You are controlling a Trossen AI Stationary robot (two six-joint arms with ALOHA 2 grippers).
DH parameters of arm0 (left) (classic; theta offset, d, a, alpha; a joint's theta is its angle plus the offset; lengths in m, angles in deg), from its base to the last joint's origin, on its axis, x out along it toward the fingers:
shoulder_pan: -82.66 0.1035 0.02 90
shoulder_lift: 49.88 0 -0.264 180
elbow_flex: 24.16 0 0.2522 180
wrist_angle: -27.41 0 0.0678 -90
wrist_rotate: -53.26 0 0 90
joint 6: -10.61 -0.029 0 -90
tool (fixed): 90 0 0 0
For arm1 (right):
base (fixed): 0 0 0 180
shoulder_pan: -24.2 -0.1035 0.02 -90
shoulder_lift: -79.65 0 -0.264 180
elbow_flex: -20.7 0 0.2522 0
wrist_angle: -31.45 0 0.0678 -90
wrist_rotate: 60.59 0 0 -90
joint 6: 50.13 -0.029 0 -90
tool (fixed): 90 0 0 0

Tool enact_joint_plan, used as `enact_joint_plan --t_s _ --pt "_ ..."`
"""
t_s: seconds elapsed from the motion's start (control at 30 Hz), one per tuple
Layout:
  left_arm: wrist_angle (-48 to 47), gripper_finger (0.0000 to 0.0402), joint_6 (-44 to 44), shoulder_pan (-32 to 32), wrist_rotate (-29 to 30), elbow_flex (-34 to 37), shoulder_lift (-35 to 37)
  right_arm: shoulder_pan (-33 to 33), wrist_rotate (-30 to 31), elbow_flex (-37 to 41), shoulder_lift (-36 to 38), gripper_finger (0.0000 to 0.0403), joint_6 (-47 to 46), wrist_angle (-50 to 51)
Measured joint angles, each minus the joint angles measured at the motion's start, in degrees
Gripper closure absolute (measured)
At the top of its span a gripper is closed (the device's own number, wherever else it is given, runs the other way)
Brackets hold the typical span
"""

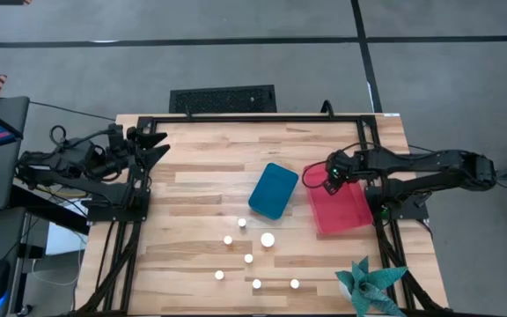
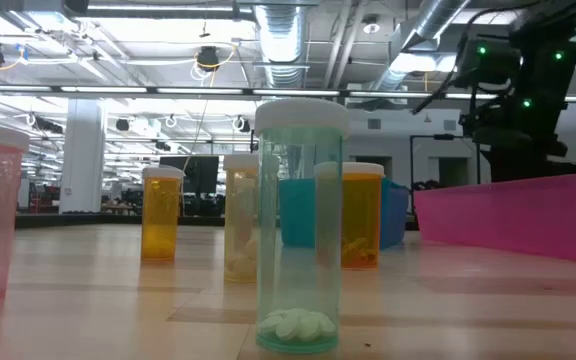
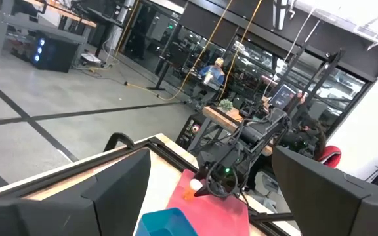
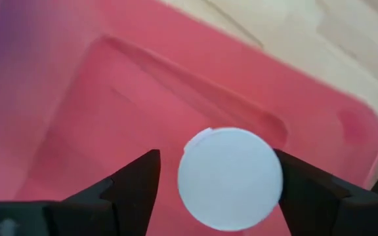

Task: Pick and place medicine bottles into bin by pill shape (circle, oval)
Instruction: Put the top right orange capsule bottle into the pink bin, then put the top orange capsule bottle into the pink bin

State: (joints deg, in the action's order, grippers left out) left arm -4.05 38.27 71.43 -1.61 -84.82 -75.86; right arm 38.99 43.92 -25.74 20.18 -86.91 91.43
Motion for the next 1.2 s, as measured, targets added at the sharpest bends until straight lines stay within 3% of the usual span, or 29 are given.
enact_joint_plan --t_s 0.4,0.57,0.7,0.8,0.97,1.2 --pt "0.00 0.0090 -0.02 0.00 -0.02 0.00 0.00 -0.10 0.59 -14.53 0.02 0.0111 5.81 9.87" --pt "0.00 0.0090 -0.02 0.00 -0.17 0.00 0.00 -4.65 -6.39 -19.35 -0.72 0.0111 6.72 -3.83" --pt "0.00 0.0090 -0.02 0.00 -0.34 0.00 0.00 -11.71 -7.11 -21.17 -4.57 0.0111 9.58 -19.22" --pt "0.00 0.0090 -0.02 -0.01 -0.37 0.00 0.00 -16.63 -7.11 -23.43 -9.13 0.0111 14.60 -24.86" --pt "-0.32 0.0090 -0.04 0.00 -0.40 0.00 0.00 -23.67 -7.14 -29.01 -18.29 0.0111 22.37 -25.35" --pt "-1.05 0.0090 0.01 -0.02 -0.91 0.00 0.00 -29.28 -11.42 -36.53 -29.30 0.0102 23.38 -24.78"
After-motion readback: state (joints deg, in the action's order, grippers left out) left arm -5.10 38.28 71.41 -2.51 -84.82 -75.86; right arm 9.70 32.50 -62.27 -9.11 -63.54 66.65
